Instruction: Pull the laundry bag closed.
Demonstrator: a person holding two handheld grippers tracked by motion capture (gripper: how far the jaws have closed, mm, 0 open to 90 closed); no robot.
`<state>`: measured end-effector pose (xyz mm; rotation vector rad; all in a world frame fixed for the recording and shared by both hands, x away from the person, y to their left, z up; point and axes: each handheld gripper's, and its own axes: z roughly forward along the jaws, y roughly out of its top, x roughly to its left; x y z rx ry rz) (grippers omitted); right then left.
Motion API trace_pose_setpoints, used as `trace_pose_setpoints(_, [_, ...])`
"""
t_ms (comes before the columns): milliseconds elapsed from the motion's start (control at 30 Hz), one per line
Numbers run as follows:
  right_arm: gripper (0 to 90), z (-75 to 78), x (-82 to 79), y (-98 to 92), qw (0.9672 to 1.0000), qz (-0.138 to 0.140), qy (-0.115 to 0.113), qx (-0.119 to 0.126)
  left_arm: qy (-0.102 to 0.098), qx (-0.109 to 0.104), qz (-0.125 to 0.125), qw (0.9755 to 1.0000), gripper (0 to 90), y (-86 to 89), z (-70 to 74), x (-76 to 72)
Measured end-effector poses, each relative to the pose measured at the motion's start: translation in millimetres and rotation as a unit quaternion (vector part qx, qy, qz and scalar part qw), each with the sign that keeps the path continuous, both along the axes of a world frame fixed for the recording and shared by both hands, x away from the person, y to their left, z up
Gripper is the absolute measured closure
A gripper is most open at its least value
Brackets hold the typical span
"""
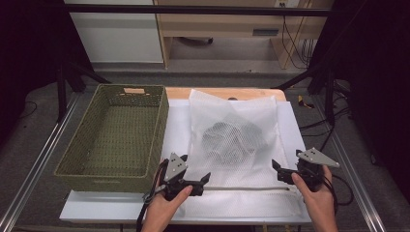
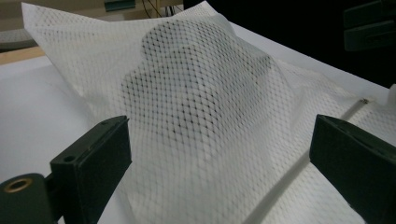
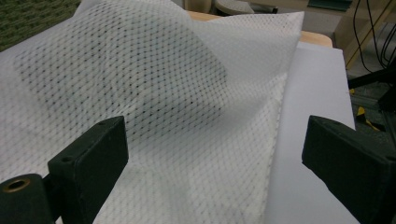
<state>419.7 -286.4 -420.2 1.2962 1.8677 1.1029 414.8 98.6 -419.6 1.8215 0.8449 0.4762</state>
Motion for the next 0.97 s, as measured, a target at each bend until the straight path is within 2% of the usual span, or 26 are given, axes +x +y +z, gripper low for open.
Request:
trace_pose_setpoints(167, [8.6,-6.7,7.3,-13.0,0.9994,-0.034,-0.001,0.009,0.001,-0.002,0.010,0.9999,4.9,-1.7,-6.2,21.1])
trace_pose_setpoints(333, [8.4,-16.4,12.8,-21.2,0.9990,-0.043,0.004,0.007,-0.007,0.032,0.020,0.9993,7.3,-2.4,-17.5,33.8])
trace_pose_setpoints(433, [8.9,-24.6,15.6,-24.2,0.9990,-0.044,0.010,0.000,0.006,0.037,0.033,0.9988,7.1,0.5,-25.9,39.8])
trace_pose_setpoints(567, [9.5,-34.2,16.5,-27.5,0.9986,-0.047,0.023,-0.005,0.020,0.050,0.049,0.9974,6.7,3.9,-35.9,44.4])
trace_pose_setpoints(767, [12.1,-46.2,6.9,-37.2,0.9972,-0.067,0.033,0.012,0.037,0.071,0.068,0.9945,6.2,3.6,-46.6,46.1])
trace_pose_setpoints(833, [13.0,-48.3,3.9,-39.0,0.9967,-0.074,0.030,0.015,0.038,0.069,0.067,0.9946,6.3,1.3,-48.8,44.2])
trace_pose_setpoints(967, [13.7,-48.7,1.1,-40.0,0.9962,-0.084,0.024,0.005,0.031,0.079,0.063,0.9944,6.4,-2.6,-49.3,40.8])
